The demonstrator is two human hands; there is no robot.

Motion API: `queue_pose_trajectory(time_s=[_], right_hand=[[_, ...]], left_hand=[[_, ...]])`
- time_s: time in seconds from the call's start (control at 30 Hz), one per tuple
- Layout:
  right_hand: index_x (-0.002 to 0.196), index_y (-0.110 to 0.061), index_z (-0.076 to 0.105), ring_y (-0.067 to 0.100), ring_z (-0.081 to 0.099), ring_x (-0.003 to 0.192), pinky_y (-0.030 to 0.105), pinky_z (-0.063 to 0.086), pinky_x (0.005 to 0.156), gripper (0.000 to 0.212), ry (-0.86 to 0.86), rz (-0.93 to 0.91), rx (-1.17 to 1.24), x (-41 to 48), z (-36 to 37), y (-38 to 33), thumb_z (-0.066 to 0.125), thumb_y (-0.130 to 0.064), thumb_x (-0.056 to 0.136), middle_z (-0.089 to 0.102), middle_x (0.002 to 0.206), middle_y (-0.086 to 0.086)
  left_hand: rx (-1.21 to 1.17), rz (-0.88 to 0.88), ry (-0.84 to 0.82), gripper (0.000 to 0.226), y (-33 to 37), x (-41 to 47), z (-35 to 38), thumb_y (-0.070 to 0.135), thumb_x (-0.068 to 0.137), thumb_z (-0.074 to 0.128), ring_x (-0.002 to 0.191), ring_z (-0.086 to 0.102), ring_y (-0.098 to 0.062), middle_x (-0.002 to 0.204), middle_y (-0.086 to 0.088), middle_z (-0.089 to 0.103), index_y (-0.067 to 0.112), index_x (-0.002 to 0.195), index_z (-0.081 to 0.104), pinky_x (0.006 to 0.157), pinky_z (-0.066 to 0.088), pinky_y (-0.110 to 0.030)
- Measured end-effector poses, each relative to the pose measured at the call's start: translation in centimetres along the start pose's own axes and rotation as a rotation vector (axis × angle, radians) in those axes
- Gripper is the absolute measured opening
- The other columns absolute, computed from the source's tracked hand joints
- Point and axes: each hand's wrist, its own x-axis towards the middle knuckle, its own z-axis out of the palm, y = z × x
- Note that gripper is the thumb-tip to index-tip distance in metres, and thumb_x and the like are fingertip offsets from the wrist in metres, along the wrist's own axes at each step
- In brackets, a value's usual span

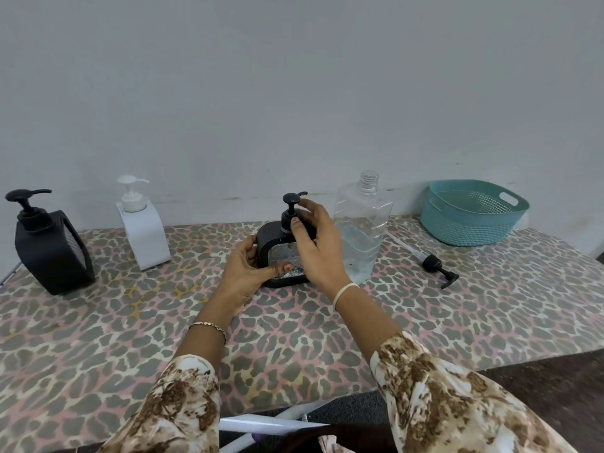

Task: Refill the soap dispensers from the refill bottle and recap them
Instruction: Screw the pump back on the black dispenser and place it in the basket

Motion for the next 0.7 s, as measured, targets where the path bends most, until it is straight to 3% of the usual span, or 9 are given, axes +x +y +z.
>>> queue_pose_trajectory(time_s=[0.07, 0.13, 0.33, 0.4, 0.47, 0.57, 0.7], right_hand=[[0.115, -0.026, 0.059, 0.005, 0.064, 0.082, 0.033, 0.053, 0.078, 0.025, 0.091, 0.022, 0.054, 0.03, -0.28, 0.03, 0.056, -0.019, 0.091, 0.066, 0.083, -0.012], [0.112, -0.024, 0.062, 0.006, 0.057, 0.07, 0.032, 0.051, 0.072, 0.024, 0.154, 0.009, 0.04, 0.09, -0.53, -0.07, 0.058, -0.018, 0.089, 0.057, 0.072, -0.011], [0.13, -0.016, 0.056, 0.01, 0.054, 0.109, 0.031, 0.047, 0.099, 0.041, -0.025, 0.024, -0.052, 0.19, 0.19, 0.0, 0.06, -0.027, 0.091, 0.046, 0.124, -0.005], [0.125, -0.013, 0.058, 0.008, 0.05, 0.111, 0.028, 0.044, 0.1, 0.035, -0.046, -0.003, -0.112, 0.25, 0.25, 0.09, 0.06, -0.025, 0.092, 0.047, 0.126, -0.002], [0.112, -0.016, 0.058, 0.004, 0.049, 0.099, 0.02, 0.043, 0.09, 0.027, 0.0, -0.029, -0.161, 0.27, 0.11, 0.18, 0.066, -0.025, 0.088, 0.05, 0.115, -0.002], [0.098, -0.018, 0.048, 0.007, 0.051, 0.085, 0.022, 0.046, 0.078, 0.034, 0.08, 0.0, -0.156, 0.44, -0.12, 0.04, 0.075, -0.029, 0.079, 0.051, 0.098, -0.003], [0.123, -0.023, 0.051, 0.01, 0.059, 0.107, 0.037, 0.05, 0.093, 0.035, -0.046, 0.021, -0.098, 0.59, 0.04, 0.23, 0.057, -0.035, 0.09, 0.06, 0.119, -0.008]], left_hand=[[0.005, 0.0, -0.005, 0.069, -0.01, -0.02, -0.01, 0.01, 0.052, 0.085, 0.106, 0.067, -0.02, 0.112, -0.008, 0.069, 0.02, 0.114, 0.058, 0.09, 0.055, -0.038], [0.007, 0.0, 0.0, 0.067, 0.02, -0.02, 0.0, 0.01, 0.051, 0.086, 0.106, 0.067, -0.02, 0.112, -0.008, 0.069, 0.021, 0.112, 0.058, 0.091, 0.055, -0.039], [-0.001, -0.004, 0.003, 0.068, 0.09, -0.05, 0.05, 0.014, 0.049, 0.085, 0.106, 0.067, -0.021, 0.112, -0.009, 0.069, 0.024, 0.11, 0.058, 0.092, 0.054, -0.042], [0.001, -0.002, 0.002, 0.067, 0.08, -0.09, 0.06, 0.014, 0.05, 0.085, 0.106, 0.066, -0.022, 0.112, -0.009, 0.069, 0.024, 0.11, 0.058, 0.092, 0.054, -0.042], [0.006, 0.001, 0.0, 0.068, 0.08, -0.06, 0.04, 0.015, 0.05, 0.086, 0.106, 0.066, -0.022, 0.113, -0.009, 0.069, 0.024, 0.111, 0.058, 0.093, 0.054, -0.042], [0.003, -0.004, -0.001, 0.071, 0.02, 0.02, 0.01, 0.017, 0.048, 0.087, 0.107, 0.066, -0.023, 0.113, -0.01, 0.068, 0.022, 0.113, 0.058, 0.092, 0.054, -0.042], [0.005, 0.011, -0.001, 0.068, 0.1, -0.07, 0.11, 0.012, 0.052, 0.085, 0.106, 0.066, -0.021, 0.113, -0.01, 0.068, 0.022, 0.113, 0.058, 0.089, 0.056, -0.035]])
